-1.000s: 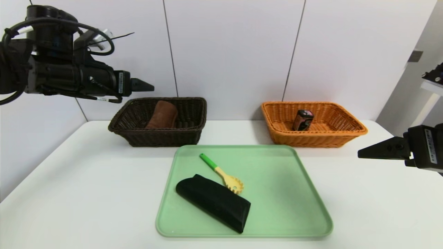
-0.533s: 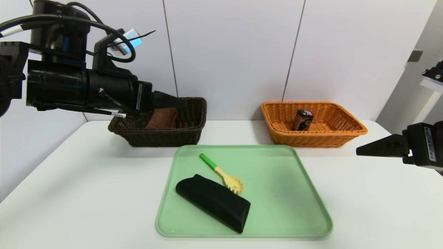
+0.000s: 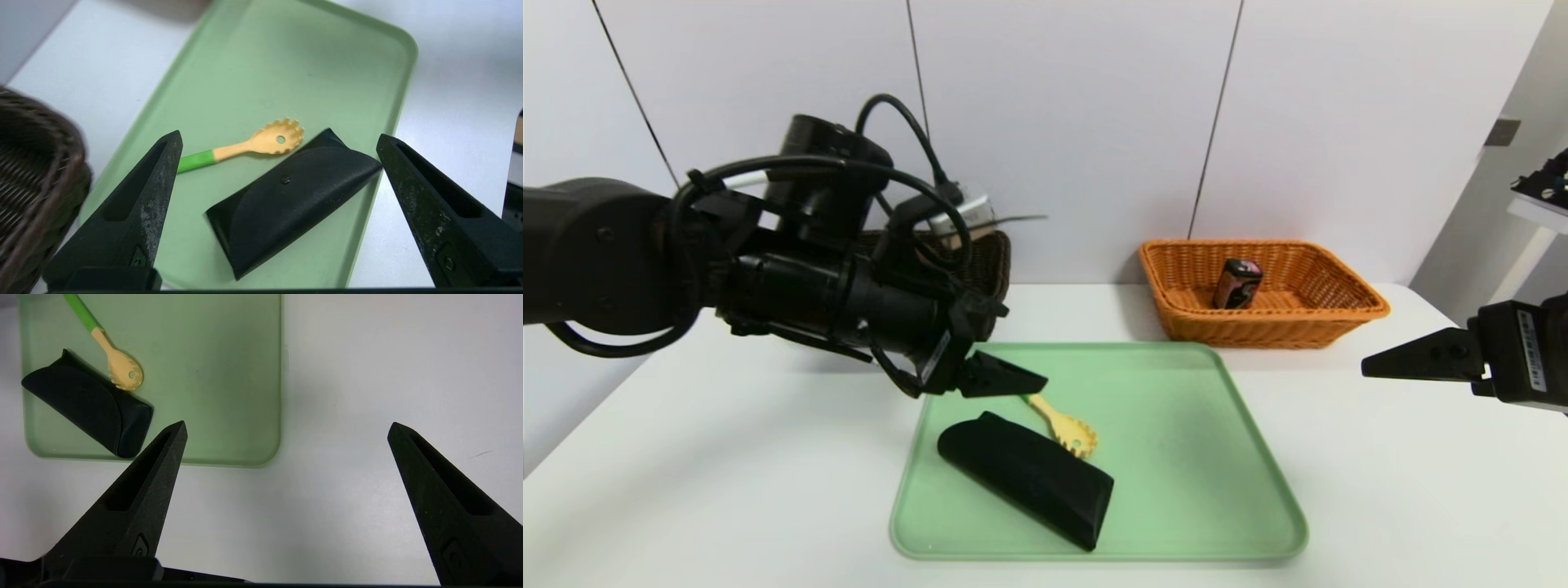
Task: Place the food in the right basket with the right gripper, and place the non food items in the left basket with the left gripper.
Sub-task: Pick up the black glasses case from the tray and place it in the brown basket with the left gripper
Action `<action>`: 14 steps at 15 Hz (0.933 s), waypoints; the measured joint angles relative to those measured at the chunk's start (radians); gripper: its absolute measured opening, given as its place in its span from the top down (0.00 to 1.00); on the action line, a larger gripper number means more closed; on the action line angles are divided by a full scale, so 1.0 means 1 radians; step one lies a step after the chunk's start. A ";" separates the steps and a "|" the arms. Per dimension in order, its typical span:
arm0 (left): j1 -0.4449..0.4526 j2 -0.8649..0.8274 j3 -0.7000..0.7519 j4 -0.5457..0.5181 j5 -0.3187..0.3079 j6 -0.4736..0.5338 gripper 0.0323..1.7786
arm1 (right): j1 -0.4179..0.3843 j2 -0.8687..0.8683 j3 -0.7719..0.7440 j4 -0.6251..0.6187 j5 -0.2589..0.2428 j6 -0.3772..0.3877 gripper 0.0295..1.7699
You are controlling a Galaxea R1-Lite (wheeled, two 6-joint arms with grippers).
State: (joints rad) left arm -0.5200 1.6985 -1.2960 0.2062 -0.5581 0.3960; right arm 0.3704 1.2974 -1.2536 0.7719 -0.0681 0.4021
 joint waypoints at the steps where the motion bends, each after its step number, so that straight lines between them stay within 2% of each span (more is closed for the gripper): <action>1: -0.017 0.018 0.011 0.004 0.000 0.032 0.05 | -0.001 -0.001 0.006 0.000 0.000 0.001 0.04; 5: -0.054 0.096 0.050 0.021 -0.003 0.160 0.05 | -0.009 -0.007 0.021 0.000 0.001 0.001 0.04; 7: -0.056 0.118 0.052 0.062 -0.009 0.189 0.05 | -0.010 -0.008 0.030 0.000 0.001 0.001 0.04; 9: -0.059 0.135 0.051 0.110 -0.053 0.221 0.05 | -0.010 -0.008 0.037 -0.001 0.003 0.001 0.04; 14: -0.060 0.194 0.047 0.112 -0.069 0.278 0.05 | -0.012 -0.009 0.055 -0.002 0.005 0.001 0.04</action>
State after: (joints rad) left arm -0.5800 1.8921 -1.2489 0.3185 -0.6268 0.6743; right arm 0.3587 1.2883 -1.1987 0.7702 -0.0630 0.4034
